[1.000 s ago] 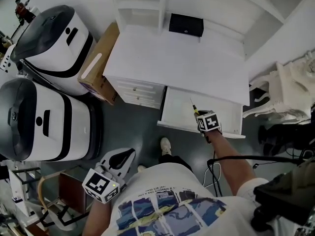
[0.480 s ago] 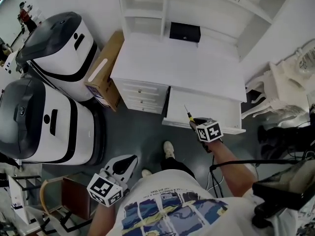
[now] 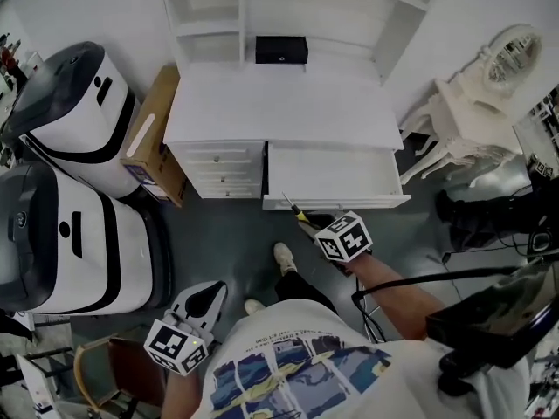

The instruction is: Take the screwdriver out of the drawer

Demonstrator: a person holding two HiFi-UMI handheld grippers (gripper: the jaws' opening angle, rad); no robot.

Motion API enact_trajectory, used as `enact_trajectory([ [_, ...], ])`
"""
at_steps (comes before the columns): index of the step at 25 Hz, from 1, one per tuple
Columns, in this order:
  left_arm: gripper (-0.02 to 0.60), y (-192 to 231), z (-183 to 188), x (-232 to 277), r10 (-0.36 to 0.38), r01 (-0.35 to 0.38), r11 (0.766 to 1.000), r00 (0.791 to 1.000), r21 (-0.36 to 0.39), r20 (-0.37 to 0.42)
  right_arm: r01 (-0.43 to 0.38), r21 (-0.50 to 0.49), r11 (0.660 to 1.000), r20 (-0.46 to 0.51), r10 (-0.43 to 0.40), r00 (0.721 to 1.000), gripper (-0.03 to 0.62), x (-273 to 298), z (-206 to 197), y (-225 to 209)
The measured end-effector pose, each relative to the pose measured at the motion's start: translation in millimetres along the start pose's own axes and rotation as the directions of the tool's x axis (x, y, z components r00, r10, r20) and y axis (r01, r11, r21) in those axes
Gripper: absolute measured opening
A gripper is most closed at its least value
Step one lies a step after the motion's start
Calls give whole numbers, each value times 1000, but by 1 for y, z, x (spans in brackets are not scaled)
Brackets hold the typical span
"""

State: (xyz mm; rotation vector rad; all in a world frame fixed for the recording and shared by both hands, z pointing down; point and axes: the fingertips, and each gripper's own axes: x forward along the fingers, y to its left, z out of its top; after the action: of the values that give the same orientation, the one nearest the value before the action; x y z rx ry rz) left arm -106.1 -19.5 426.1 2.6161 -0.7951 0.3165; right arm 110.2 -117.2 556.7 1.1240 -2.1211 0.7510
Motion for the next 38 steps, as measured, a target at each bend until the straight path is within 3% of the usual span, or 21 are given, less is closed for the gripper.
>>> enact_trajectory([
  [8,14,-10,-11,-12,-24,24,1000,1000,3,8,-42,-28,999,25,43,999,94,-21,-7,48],
  [14,14,-15,-15,-19,3,-3,1000,1000,-2,23,-81,-86,993,27,83,996,94,-27,-6,73],
  [38,14,-2,-29,-44,47,-46,999,999,-22,24,-123,-169,978,27,130,991,94,-14,10,114],
])
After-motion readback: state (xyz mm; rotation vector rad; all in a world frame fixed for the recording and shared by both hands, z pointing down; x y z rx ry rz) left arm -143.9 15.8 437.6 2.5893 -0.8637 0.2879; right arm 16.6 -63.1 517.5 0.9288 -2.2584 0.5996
